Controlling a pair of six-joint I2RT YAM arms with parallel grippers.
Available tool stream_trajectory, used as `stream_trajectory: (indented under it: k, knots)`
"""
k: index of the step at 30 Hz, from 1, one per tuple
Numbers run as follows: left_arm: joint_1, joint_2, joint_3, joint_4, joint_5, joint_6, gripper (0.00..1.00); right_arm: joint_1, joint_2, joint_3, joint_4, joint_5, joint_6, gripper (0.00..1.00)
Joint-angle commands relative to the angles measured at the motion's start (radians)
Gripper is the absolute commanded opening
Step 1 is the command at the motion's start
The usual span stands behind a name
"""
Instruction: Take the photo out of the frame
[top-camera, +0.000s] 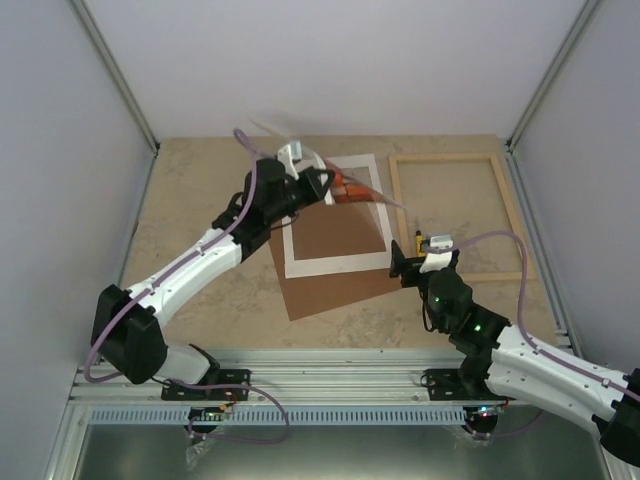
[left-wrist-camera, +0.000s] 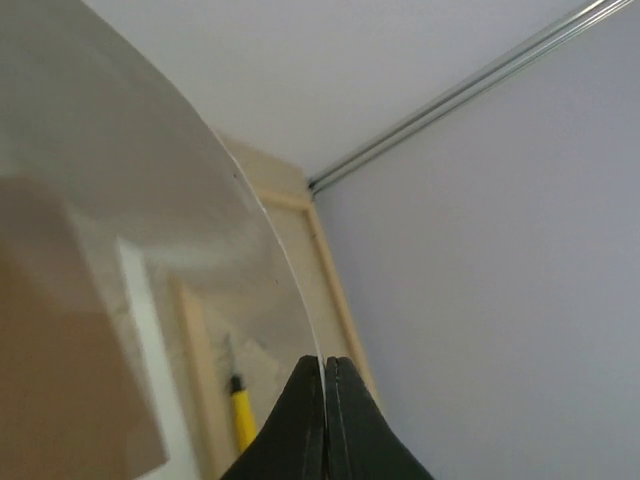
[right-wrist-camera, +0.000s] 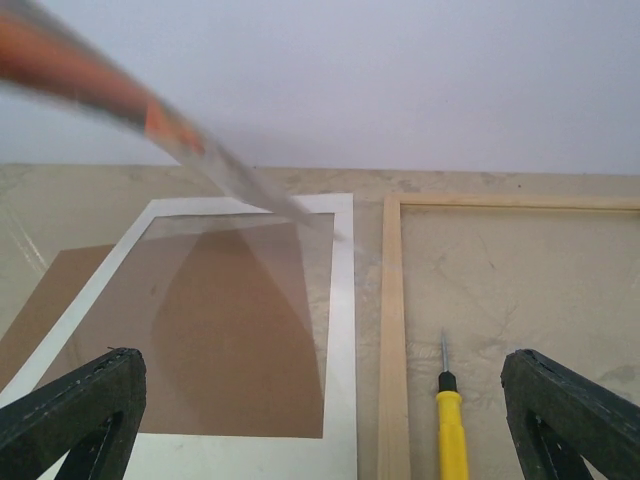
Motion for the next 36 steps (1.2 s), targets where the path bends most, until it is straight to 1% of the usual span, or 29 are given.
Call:
stream_trajectory:
  k: [1,3,11,17,21,24,36]
  knots:
    - [-0.003,-0.077,-0.181,0.153,0.023,-0.057,0.0,-0.005,0.005,-0.009,0.03,0.031,0.018,0.98]
    - [-0.004,-0.103,-0.263,0.184,0.011,-0.079,0.0,-0.006,0.008,-0.011,0.033,0.028,0.019,0.98]
    - [-0.003,-0.138,-0.535,0.304,0.058,-0.146,0.0,-0.006,0.015,-0.007,0.032,0.012,0.022,0.98]
    - [-0.003,-0.17,-0.665,0.333,0.048,-0.154,0.0,-0.006,0.018,-0.013,0.044,-0.009,0.029,0.98]
    - [-0.004,-0.155,-0.705,0.35,0.078,-0.149,0.0,-0.006,0.026,-0.008,0.036,-0.009,0.032,0.98]
    - [-0.003,-0.152,-0.714,0.292,0.054,-0.114,0.0,-0.006,0.017,-0.012,0.037,-0.008,0.03,0.98]
    - [-0.002,-0.122,-0.744,0.153,0.017,-0.023,0.0,-0.006,0.028,-0.012,0.048,-0.016,0.025,0.98]
